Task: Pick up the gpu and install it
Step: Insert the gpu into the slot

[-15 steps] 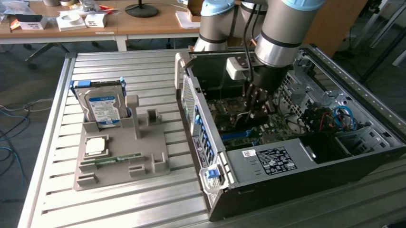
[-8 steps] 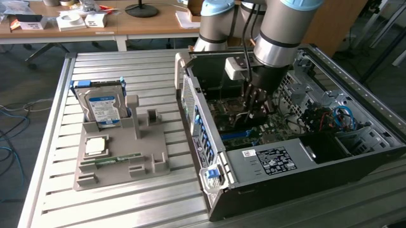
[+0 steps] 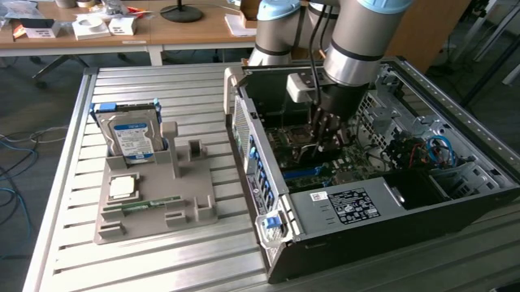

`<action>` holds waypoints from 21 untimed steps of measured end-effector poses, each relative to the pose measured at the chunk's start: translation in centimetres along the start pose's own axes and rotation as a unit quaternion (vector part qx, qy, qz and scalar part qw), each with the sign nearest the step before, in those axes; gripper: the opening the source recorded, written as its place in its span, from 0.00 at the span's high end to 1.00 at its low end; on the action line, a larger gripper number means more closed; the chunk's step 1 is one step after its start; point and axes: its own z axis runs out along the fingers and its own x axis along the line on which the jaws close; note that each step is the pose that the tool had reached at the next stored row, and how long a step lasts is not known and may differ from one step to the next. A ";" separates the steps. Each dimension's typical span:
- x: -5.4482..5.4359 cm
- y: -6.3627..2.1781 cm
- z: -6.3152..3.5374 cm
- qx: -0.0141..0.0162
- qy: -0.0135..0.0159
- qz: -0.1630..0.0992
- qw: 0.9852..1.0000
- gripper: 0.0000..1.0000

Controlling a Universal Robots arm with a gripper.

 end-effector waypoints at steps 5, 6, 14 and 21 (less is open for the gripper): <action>0.0 0.03 0.00 0.000 0.000 0.000 1.000 0.74; 0.0 0.04 0.00 0.000 0.000 0.000 1.000 0.74; 0.0 0.23 0.00 0.000 0.000 0.000 1.000 0.74; 0.0 0.32 0.02 0.000 0.000 0.000 1.000 0.74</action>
